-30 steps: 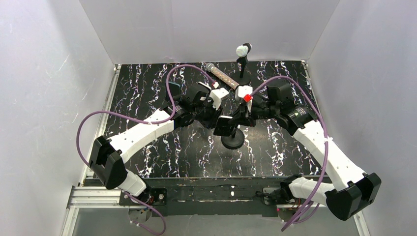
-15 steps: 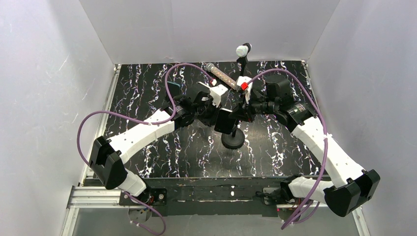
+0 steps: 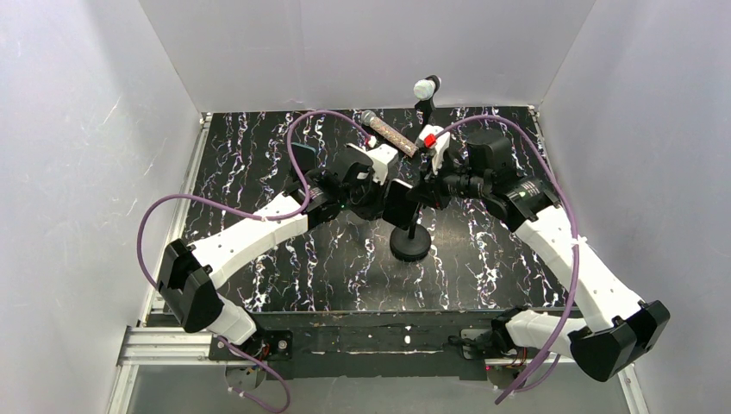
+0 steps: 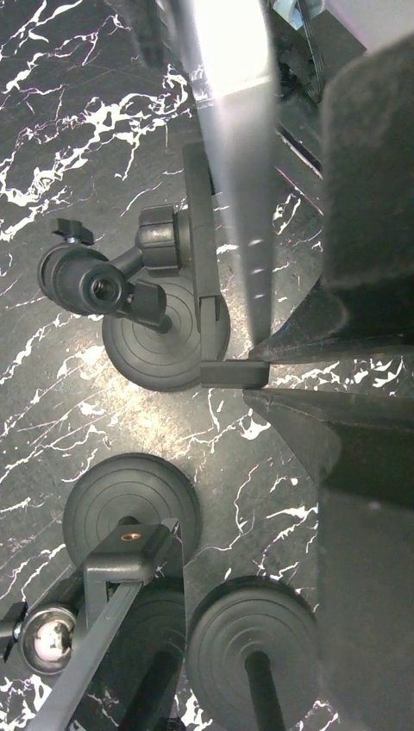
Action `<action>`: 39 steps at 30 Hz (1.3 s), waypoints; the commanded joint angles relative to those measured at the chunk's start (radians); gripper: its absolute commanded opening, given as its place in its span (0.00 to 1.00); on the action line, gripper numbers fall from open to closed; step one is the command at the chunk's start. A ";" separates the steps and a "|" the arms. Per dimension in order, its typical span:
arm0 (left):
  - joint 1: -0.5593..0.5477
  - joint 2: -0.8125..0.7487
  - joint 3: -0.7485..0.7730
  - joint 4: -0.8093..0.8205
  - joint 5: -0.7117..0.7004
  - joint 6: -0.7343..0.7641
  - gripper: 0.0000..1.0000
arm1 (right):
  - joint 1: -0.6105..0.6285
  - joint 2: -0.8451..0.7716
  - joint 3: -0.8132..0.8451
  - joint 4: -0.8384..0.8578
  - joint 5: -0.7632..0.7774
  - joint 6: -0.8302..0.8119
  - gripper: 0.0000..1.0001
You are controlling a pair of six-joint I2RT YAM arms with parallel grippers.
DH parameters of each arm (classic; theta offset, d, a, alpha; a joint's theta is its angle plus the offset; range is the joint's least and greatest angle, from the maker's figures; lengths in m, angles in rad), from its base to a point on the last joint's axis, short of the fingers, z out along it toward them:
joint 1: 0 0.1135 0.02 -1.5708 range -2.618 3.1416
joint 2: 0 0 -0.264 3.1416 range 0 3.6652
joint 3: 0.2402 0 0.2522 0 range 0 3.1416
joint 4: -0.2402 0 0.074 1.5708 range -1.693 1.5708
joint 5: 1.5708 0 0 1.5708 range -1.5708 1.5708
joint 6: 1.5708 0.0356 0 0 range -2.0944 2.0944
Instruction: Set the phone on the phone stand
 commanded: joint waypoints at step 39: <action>0.009 -0.060 0.018 -0.052 -0.079 -0.095 0.10 | 0.091 0.053 -0.003 -0.034 0.452 0.079 0.01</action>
